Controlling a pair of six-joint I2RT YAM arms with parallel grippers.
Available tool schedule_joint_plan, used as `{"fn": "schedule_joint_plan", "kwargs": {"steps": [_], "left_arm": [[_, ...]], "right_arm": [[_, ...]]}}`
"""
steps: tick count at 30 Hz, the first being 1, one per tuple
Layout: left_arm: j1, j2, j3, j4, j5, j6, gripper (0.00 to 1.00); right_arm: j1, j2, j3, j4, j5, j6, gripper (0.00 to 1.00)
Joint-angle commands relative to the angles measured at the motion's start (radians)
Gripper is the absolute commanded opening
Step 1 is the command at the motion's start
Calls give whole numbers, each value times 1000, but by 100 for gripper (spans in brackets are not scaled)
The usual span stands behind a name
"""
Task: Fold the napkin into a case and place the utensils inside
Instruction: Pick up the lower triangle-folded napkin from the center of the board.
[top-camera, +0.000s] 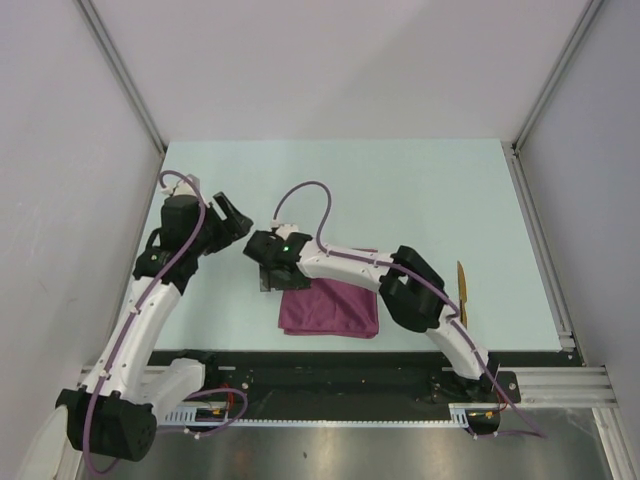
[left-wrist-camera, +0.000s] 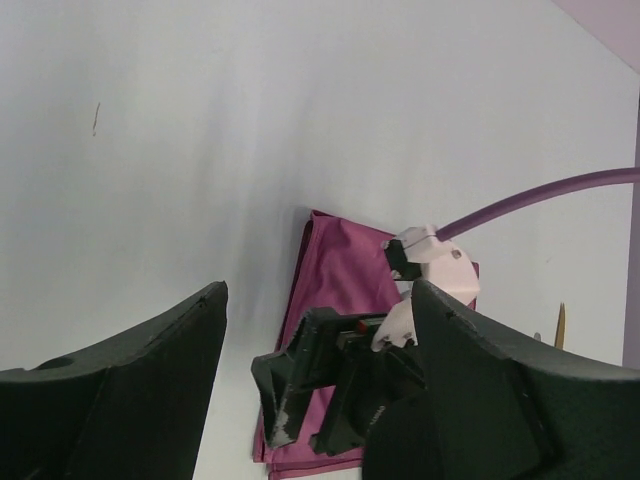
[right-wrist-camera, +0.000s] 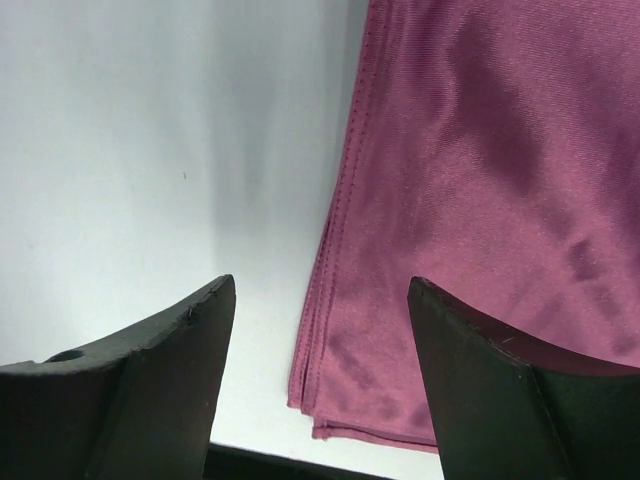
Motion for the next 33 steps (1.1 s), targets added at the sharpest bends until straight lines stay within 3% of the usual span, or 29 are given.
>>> {"fn": "schedule_joint_plan", "kwargs": {"steps": [1, 20, 29, 33], "left_arm": [[-16, 8, 48, 12, 5, 33, 79], [-45, 4, 58, 2, -46, 31, 79], [-43, -7, 45, -1, -73, 25, 80], [-42, -10, 39, -2, -69, 20, 80]], "right_arm": [[37, 95, 181, -235, 168, 87, 74], [41, 158, 166, -203, 117, 76, 57], [62, 149, 11, -185, 59, 96, 41], [42, 87, -125, -99, 32, 84, 26]]}}
